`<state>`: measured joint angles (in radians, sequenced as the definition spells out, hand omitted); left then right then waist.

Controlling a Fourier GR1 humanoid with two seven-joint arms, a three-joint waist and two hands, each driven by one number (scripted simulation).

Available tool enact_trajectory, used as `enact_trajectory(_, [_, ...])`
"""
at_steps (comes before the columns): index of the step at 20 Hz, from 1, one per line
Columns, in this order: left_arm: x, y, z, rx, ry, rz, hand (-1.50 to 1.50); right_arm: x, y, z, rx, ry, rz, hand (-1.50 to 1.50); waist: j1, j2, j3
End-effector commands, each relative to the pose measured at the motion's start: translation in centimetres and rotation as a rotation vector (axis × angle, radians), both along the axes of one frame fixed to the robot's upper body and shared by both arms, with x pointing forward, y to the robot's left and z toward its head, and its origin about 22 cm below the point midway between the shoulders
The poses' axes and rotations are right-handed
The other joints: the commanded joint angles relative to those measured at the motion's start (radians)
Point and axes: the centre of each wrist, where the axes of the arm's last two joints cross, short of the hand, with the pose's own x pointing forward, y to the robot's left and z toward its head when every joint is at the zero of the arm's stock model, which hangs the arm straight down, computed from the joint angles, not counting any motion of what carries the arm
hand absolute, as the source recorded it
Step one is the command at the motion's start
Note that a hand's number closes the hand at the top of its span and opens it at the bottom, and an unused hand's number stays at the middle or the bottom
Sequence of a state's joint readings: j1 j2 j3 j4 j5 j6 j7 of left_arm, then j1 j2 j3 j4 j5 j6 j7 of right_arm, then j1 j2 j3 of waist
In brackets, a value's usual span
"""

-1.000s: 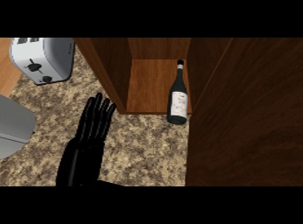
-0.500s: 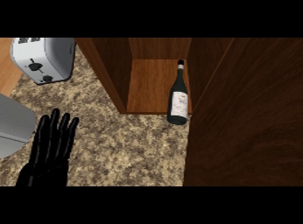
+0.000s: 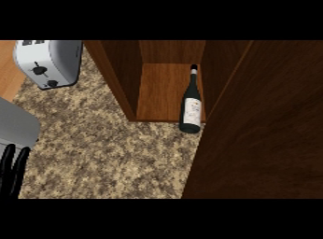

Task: Pick up the wine, place it into the cabinet and close the cabinet

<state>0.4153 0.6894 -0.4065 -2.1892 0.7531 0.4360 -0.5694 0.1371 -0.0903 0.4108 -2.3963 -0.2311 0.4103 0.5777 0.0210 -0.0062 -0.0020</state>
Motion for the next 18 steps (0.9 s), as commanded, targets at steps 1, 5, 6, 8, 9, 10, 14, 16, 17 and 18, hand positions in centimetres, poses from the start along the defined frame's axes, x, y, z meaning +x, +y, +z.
enact_trajectory(1, [-1.4, 2.8, 0.7, -0.012, 0.002, 0.02, -1.5, -1.6, 2.5, 1.1, -0.005, -0.059, 0.019, 1.5, -0.002, -0.001, 0.0])
enact_trajectory(5, [-2.6, 5.4, 1.5, 0.027, -0.011, 0.02, -1.5, -2.3, 4.4, 3.1, -0.027, -0.087, 0.017, 1.5, 0.015, -0.005, -0.001])
enact_trajectory(6, [-1.9, 5.4, 0.9, 0.005, -0.023, 0.02, -1.5, -2.9, 5.7, 3.1, -0.01, -0.113, 0.019, 1.5, -0.002, -0.003, -0.001])
enact_trajectory(8, [-2.9, 7.0, 0.3, 0.029, -0.015, 0.026, -1.5, -2.3, 7.0, 3.4, -0.028, -0.138, -0.005, 1.5, 0.009, -0.004, -0.002])
enact_trajectory(9, [-2.0, 8.0, 0.3, 0.03, -0.038, 0.017, -1.5, -1.8, 8.4, 2.8, -0.039, -0.16, 0.006, 1.5, 0.004, -0.002, -0.002])
enact_trajectory(10, [-2.6, 8.4, 1.2, 0.016, -0.02, 0.013, -1.5, -0.6, 8.6, 3.0, -0.068, -0.177, 0.02, 1.5, 0.011, 0.001, 0.0])
enact_trajectory(14, [-3.3, 9.1, 2.8, 0.042, -0.028, -0.016, -1.5, -0.3, 11.1, 3.9, -0.068, -0.195, -0.028, 1.5, 0.014, 0.0, 0.0])
enact_trajectory(16, [-2.8, 9.1, 2.0, 0.023, -0.01, -0.015, -1.5, 2.0, 13.4, 3.1, -0.082, -0.202, -0.067, 1.5, 0.011, 0.004, 0.0])
enact_trajectory(17, [-2.9, 9.5, 2.5, 0.033, -0.022, -0.035, -1.5, 2.6, 12.6, 5.1, -0.059, -0.175, -0.058, 1.5, 0.012, 0.004, 0.0])
enact_trajectory(18, [-2.3, 9.8, 2.8, 0.012, -0.034, -0.029, -1.5, 2.4, 14.6, 3.7, -0.078, -0.196, -0.072, 1.5, 0.01, 0.004, 0.0])
